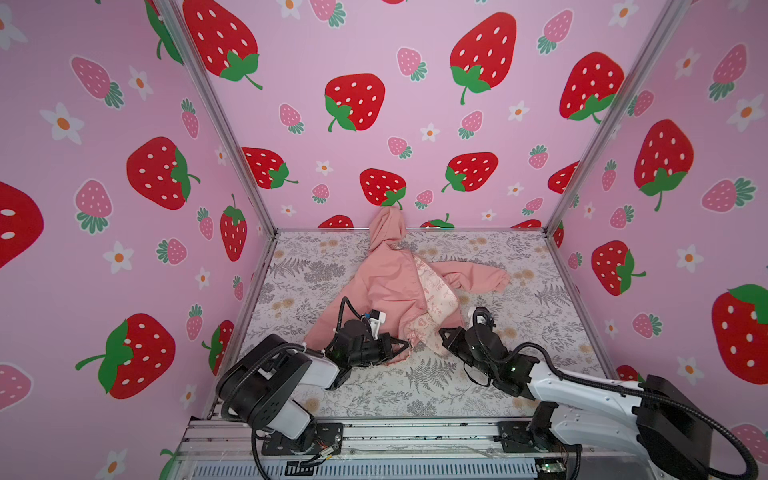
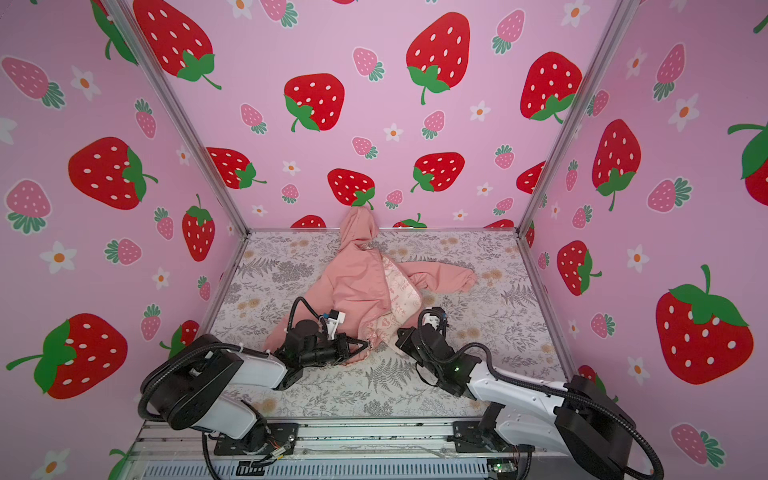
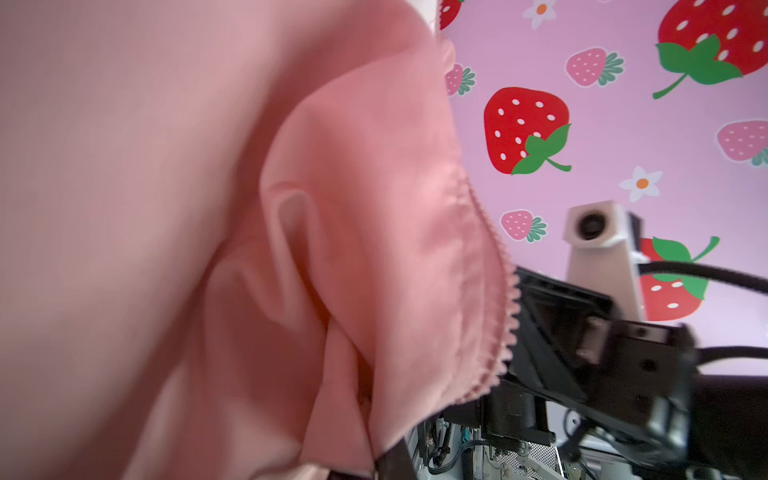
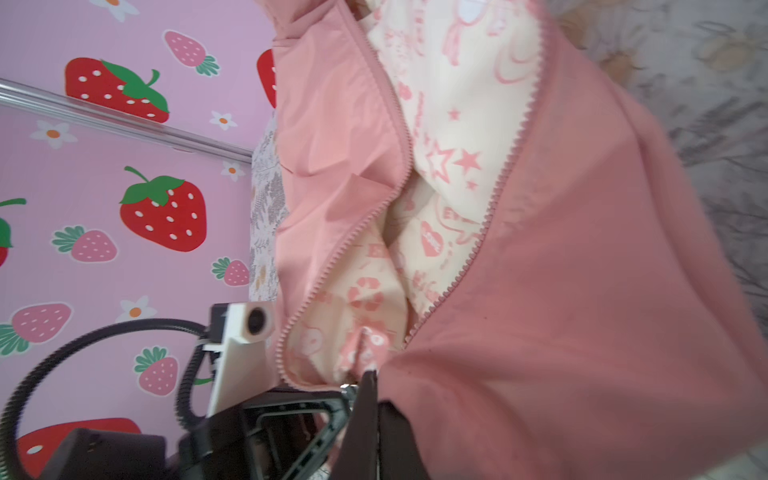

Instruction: Zip up the jacket

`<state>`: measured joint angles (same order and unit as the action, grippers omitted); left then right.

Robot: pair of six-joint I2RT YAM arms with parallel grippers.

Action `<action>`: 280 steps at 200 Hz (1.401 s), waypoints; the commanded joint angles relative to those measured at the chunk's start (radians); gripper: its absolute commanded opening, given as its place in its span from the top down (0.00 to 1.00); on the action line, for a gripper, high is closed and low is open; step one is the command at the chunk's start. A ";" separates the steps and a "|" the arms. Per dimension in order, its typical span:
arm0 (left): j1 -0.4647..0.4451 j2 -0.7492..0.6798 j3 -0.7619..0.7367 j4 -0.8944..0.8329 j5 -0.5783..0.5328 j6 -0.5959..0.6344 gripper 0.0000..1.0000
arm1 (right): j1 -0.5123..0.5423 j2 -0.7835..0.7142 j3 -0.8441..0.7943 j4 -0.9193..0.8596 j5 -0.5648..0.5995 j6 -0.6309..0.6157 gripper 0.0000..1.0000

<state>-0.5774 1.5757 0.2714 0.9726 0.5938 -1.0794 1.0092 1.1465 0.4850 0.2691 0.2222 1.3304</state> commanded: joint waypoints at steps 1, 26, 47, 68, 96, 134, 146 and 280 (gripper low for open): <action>0.003 0.074 0.003 0.204 -0.005 -0.059 1.00 | -0.006 0.037 0.146 -0.053 -0.052 -0.159 1.00; 0.001 0.139 0.005 0.307 -0.011 -0.099 1.00 | -0.004 0.082 0.322 -0.108 -0.092 -0.286 1.00; 0.000 0.160 0.004 0.329 -0.015 -0.105 1.00 | 0.000 0.133 0.382 -0.107 -0.183 -0.331 1.00; 0.000 0.168 -0.001 0.328 -0.028 -0.100 1.00 | 0.034 0.202 0.341 -0.043 -0.289 -0.316 1.00; -0.001 0.198 -0.010 0.313 -0.056 -0.080 1.00 | 0.088 0.287 0.235 0.069 -0.374 -0.249 1.00; 0.000 0.318 -0.025 0.413 -0.068 -0.085 1.00 | 0.109 0.296 0.104 0.196 -0.360 -0.164 1.00; 0.001 0.364 -0.025 0.451 -0.066 -0.094 1.00 | 0.109 0.294 0.085 0.211 -0.356 -0.153 1.00; -0.010 0.374 -0.021 0.449 -0.051 -0.080 1.00 | 0.088 0.369 -0.067 0.427 -0.331 -0.012 0.73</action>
<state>-0.5827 1.9373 0.2584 1.4391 0.5503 -1.1740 1.1065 1.5204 0.4519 0.6422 -0.1307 1.2686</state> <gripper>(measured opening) 0.070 0.240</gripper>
